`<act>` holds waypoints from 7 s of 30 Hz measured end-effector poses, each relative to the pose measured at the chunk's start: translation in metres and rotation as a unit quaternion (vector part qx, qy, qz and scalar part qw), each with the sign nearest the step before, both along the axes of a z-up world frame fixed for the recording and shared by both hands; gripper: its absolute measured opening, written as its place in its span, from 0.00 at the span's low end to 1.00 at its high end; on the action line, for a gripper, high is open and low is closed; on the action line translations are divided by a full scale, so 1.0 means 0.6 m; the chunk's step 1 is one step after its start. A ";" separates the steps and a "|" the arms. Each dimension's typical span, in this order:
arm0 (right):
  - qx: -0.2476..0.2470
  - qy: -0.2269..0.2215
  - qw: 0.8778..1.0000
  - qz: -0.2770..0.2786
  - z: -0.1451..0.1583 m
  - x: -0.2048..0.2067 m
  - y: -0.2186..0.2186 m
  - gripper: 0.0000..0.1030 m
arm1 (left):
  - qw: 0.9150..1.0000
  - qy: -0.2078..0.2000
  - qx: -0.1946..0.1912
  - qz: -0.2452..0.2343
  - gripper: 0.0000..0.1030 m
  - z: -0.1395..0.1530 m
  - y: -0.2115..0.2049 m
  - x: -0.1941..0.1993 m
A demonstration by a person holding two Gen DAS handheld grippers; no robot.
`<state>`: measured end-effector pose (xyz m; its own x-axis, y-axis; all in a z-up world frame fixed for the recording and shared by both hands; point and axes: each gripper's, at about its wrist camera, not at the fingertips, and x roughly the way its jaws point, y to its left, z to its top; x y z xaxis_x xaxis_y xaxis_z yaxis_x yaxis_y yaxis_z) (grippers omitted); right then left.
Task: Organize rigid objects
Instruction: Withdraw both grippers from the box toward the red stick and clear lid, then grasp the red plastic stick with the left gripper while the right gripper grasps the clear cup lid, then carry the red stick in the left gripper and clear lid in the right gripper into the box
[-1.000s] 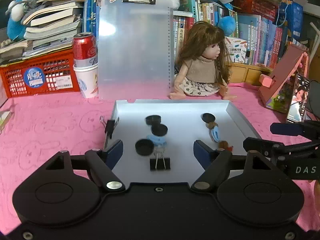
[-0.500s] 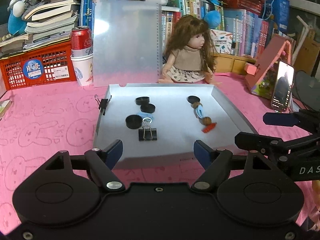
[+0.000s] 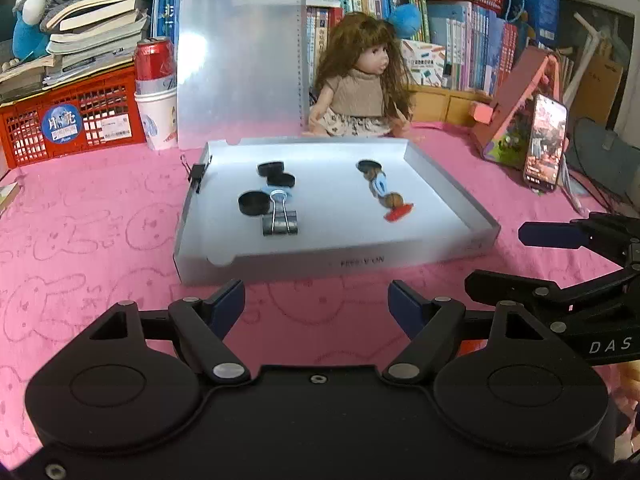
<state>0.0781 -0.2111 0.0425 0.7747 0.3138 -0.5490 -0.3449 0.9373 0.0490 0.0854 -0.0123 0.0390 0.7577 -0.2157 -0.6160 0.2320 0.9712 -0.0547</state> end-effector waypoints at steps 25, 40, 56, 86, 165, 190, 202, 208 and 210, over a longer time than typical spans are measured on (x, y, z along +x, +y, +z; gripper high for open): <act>-0.027 -0.003 0.997 0.066 -0.058 -0.098 0.020 0.64 | 0.999 0.033 0.007 0.002 0.75 -0.039 0.005 -0.028; -0.021 -0.007 0.998 0.057 -0.062 -0.100 0.019 0.38 | 0.999 0.039 -0.006 -0.010 0.74 -0.044 -0.010 -0.036; -0.031 -0.032 0.992 -0.117 -0.058 -0.108 -0.090 0.38 | 0.999 0.018 -0.040 -0.004 0.74 -0.068 -0.134 -0.071; -0.007 -0.035 0.994 -0.103 -0.056 -0.101 -0.077 0.38 | 0.999 -0.027 0.007 0.031 0.41 -0.053 -0.110 -0.074; 0.024 0.079 0.989 -0.122 -0.019 0.175 -0.012 0.39 | 0.997 0.048 -0.035 0.048 0.40 -0.013 0.020 0.189; 0.033 0.131 0.987 -0.091 -0.052 0.206 -0.008 0.40 | 0.996 0.080 -0.011 0.025 0.41 -0.047 -0.009 0.213; 0.019 0.105 0.990 -0.094 -0.069 0.217 0.007 0.40 | 0.998 0.045 0.011 0.048 0.41 -0.062 -0.016 0.230; 0.001 0.091 0.992 -0.091 -0.073 0.217 0.015 0.40 | 0.998 0.034 0.022 0.047 0.41 -0.065 -0.020 0.230; 0.001 0.089 0.992 -0.090 -0.073 0.218 0.016 0.41 | 0.998 0.033 0.022 0.049 0.41 -0.065 -0.020 0.234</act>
<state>0.2087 -0.2013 -0.0014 0.7085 0.1800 -0.6824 -0.1578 0.9828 0.0955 0.2255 -0.0245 -0.0003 0.7312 -0.1134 -0.6726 0.1322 0.9909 -0.0234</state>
